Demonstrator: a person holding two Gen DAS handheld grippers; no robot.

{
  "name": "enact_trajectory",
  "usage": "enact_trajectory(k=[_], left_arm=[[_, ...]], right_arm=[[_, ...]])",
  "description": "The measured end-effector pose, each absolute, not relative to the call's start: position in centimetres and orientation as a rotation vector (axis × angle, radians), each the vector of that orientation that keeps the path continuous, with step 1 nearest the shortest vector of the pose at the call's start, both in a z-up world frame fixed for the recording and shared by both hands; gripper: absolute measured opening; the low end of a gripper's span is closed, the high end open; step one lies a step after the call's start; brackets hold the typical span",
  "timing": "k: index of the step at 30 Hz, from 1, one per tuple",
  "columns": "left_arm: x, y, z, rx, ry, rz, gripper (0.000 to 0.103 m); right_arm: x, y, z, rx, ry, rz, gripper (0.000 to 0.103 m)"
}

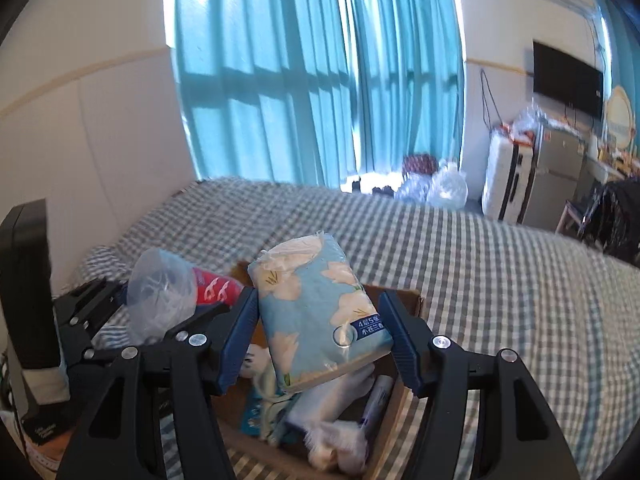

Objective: Organize objects

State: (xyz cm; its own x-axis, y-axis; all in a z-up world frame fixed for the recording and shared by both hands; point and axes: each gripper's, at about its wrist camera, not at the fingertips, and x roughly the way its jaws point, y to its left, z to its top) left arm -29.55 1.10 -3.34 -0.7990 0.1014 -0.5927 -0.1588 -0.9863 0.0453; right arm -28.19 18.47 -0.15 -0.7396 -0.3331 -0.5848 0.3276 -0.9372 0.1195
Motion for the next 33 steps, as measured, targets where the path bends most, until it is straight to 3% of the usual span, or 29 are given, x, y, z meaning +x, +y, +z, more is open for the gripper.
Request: enact_trajectory(k=[10,12,15,21,33], left_arm=[[-31.7,2.5,-7.8,-1.039,0.206,2.766,0.067],[-31.6,2.6,-7.9,-1.032,0.226,2.768,0.069],[-31.5,2.6,-7.7,-1.034,0.22,2.769,0.074],[-29.7,2.0,-4.4,-0.952,0.167,2.831,0.095],[-22.2,1.0,4.9,-0.748,0.109,2.932,0.103]], right_arm=[[-32.5,19.7,-5.1,0.974,-0.15,-2.591,0.064],[-32.5,20.0,-5.0,0.947,-0.173,-2.597,0.075],[-32.0,20.5,-4.4,0.923,-0.192,-2.62,0.078],[-30.2,21.4,-1.2,0.9,-0.187,-2.676,0.085],[-19.3,24.5,9.4,0.691,-0.128,-2.832,0.101]])
